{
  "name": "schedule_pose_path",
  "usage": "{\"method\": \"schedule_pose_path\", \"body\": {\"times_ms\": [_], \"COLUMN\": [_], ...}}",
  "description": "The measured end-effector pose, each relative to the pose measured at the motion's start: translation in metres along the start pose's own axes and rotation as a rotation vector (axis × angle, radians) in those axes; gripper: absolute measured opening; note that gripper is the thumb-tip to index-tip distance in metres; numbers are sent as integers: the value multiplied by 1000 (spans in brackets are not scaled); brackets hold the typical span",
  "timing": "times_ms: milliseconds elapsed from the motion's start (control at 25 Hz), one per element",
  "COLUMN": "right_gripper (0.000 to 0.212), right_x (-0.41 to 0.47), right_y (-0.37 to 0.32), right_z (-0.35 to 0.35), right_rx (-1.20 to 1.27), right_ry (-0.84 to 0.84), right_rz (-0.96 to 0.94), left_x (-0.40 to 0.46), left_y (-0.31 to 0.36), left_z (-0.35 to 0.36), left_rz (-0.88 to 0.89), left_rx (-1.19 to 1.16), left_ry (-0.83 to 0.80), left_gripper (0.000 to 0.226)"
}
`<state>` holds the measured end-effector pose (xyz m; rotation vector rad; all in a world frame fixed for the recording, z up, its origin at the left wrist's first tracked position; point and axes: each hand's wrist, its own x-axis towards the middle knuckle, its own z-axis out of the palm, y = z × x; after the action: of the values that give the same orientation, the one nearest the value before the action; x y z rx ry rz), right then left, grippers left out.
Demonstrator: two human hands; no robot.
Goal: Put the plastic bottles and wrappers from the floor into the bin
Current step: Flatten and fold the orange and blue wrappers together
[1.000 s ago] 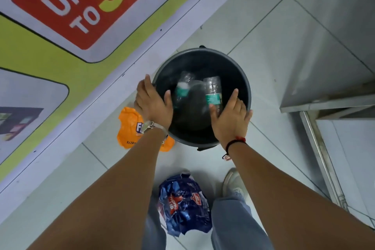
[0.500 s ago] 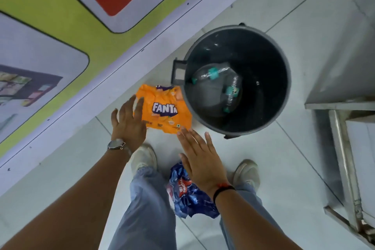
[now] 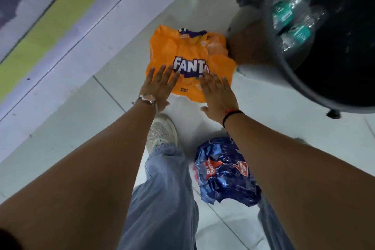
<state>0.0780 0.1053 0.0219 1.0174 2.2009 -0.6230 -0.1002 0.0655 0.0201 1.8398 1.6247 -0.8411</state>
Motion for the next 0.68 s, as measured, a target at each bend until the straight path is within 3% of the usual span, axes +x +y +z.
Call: {"method": "schedule_pose_path", "body": {"times_ms": [280,680], "right_gripper": [50,52], "right_x": [22,-74], "right_y": [-1,-13], "right_z": [13,-21], "right_rx": [-22,-90], "right_ry": [-25,-29], "right_rz": [24,-152], "left_x": [22,-96], "left_y": [-3,34], "left_z": [20,-8], "left_rz": [15,-78], "left_rx": [7,-99], "left_ry": [-14,-7], "left_gripper": [64,63]}}
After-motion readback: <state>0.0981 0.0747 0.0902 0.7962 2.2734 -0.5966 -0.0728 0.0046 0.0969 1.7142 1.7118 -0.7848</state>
